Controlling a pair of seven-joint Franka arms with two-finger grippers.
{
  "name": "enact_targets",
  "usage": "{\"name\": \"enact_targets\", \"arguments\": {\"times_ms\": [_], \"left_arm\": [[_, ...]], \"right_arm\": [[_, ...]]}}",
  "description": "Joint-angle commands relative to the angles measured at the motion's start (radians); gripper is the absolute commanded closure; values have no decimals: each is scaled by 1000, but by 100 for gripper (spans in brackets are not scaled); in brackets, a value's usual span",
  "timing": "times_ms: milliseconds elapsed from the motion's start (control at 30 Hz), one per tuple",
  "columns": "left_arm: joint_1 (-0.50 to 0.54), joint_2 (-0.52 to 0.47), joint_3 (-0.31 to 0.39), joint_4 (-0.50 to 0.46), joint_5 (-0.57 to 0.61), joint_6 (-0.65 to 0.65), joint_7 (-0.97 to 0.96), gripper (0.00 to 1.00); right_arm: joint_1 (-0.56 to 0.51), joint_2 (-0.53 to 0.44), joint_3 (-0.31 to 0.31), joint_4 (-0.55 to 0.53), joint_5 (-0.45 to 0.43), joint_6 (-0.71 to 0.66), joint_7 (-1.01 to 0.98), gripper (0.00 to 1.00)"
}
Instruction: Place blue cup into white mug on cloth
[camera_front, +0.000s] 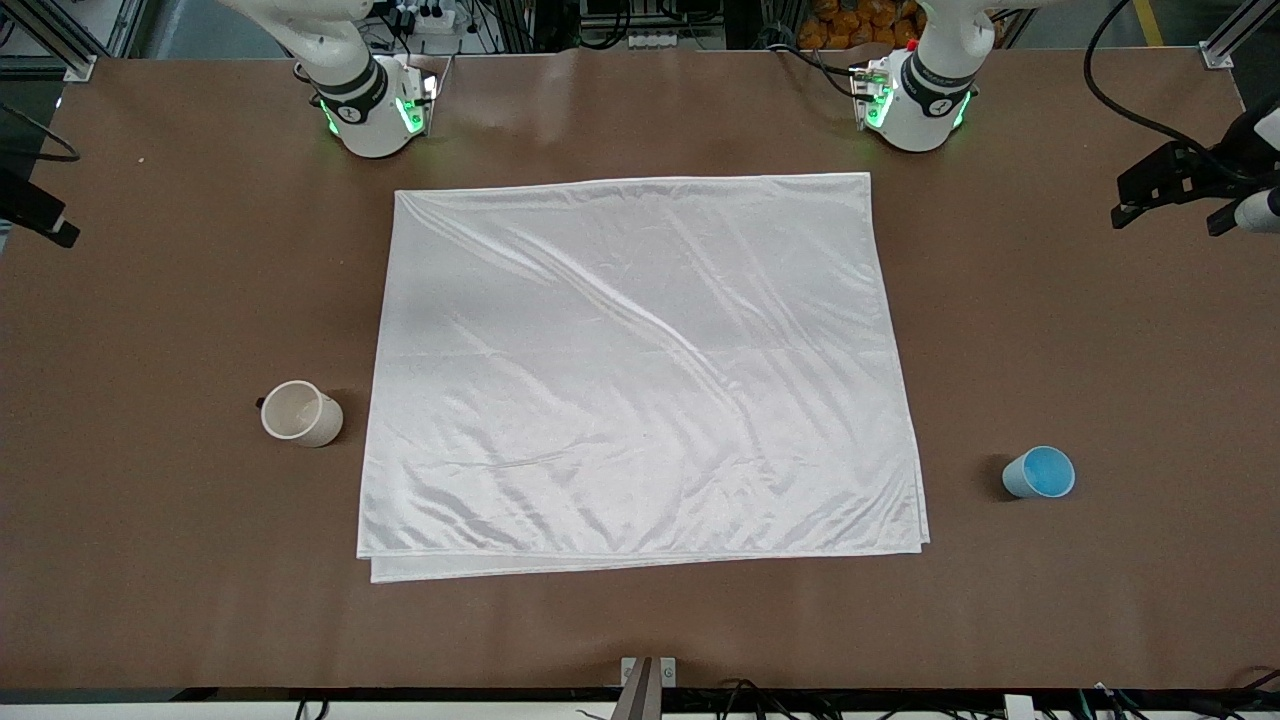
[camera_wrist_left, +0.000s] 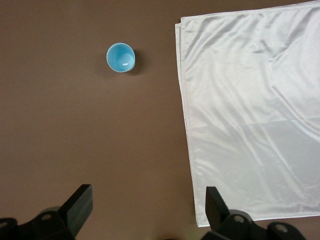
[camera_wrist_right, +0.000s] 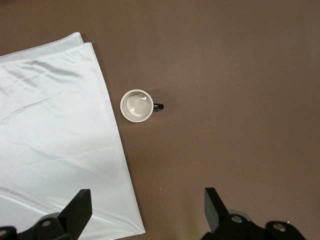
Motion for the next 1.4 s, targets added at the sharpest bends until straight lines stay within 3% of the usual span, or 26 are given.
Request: {"name": "enact_targets", "arguments": {"times_ms": [0,701,1035,1369], "left_arm": [[8,-12,-8,-17,25,15,25,0],[18,11,-5,-17,25,41,27,0],[19,57,-15,-29,66,81,27,0],[73,172,-31,-6,49,94,30,0]], "right_arm": [[-14,-5,11,-6,3,6,14,0],[-14,-5,12,-23,5,14,4,0],[-12,-2,12,-106,5,93,1,0],[7,1,12,-225,6,219,-87,0]]}}
